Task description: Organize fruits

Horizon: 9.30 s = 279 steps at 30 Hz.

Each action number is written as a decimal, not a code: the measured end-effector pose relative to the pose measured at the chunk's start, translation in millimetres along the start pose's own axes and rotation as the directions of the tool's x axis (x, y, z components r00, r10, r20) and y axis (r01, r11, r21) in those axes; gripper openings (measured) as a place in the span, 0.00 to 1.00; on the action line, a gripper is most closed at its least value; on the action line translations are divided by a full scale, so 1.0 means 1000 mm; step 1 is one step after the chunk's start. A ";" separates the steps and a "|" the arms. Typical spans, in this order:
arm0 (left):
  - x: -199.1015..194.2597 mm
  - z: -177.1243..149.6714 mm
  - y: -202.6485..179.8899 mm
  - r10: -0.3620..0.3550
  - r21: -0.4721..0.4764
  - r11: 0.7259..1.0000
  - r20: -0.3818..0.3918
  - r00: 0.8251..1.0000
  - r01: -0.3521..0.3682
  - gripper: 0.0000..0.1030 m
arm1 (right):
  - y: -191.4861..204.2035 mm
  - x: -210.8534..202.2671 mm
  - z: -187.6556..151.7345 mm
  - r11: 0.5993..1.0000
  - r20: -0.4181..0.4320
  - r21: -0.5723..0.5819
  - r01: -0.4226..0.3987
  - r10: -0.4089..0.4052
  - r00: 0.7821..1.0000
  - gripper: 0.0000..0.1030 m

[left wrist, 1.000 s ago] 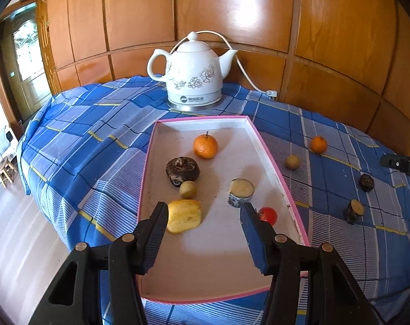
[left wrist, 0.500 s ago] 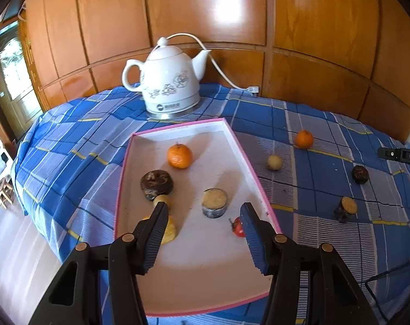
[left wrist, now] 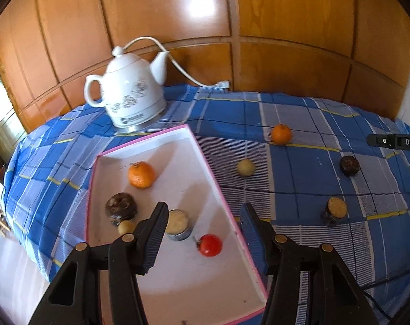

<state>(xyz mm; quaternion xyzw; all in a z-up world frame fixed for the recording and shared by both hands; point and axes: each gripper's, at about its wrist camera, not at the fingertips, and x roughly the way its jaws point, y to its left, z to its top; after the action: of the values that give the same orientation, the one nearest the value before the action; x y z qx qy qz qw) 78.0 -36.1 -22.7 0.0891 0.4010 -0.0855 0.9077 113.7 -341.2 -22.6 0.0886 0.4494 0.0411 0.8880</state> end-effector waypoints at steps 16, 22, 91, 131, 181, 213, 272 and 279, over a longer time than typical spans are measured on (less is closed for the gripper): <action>0.053 0.039 -0.027 -0.125 0.056 0.990 -0.093 0.988 0.131 0.48 | -0.002 -0.002 0.002 1.000 -0.002 0.021 -0.014 0.014 1.000 0.34; 0.081 0.053 -0.045 -0.119 0.148 0.979 -0.146 0.982 0.141 0.43 | -0.003 -0.003 0.004 0.999 0.002 0.024 -0.023 0.023 1.000 0.34; 0.049 -0.040 -0.108 -0.264 0.113 0.956 -0.078 0.961 0.272 0.28 | 0.006 0.081 -0.025 0.986 -0.187 -0.139 0.090 -0.115 0.976 0.46; 0.047 -0.037 -0.108 -0.264 0.121 0.954 -0.093 0.960 0.274 0.28 | 0.010 0.081 -0.028 0.978 -0.172 -0.183 0.100 -0.132 0.976 0.46; 0.041 -0.016 0.077 -0.020 -0.362 0.932 -0.100 0.995 -0.018 0.44 | 0.012 0.080 -0.028 0.975 -0.166 -0.194 0.110 -0.143 0.976 0.46; -0.011 -0.038 0.073 -0.031 -0.348 0.937 -0.035 0.999 0.017 0.46 | 0.013 0.078 -0.030 0.971 -0.151 -0.202 0.125 -0.157 0.976 0.46; -0.032 -0.079 0.142 0.059 -0.478 0.876 -0.014 0.998 -0.059 0.47 | 0.285 0.133 -0.013 0.898 -0.252 -0.382 -0.219 0.127 0.959 0.47; -0.034 -0.076 0.136 0.060 -0.461 0.886 -0.006 0.998 -0.056 0.47 | 0.270 0.106 -0.010 0.909 -0.219 -0.325 -0.260 0.195 0.956 0.47</action>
<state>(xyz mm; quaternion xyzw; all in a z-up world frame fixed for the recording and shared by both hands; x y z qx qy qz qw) 32.7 116.2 -35.1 -0.1174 0.4034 0.0388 0.9066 170.3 -59.5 -59.5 -0.0230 0.5005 0.2320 0.8337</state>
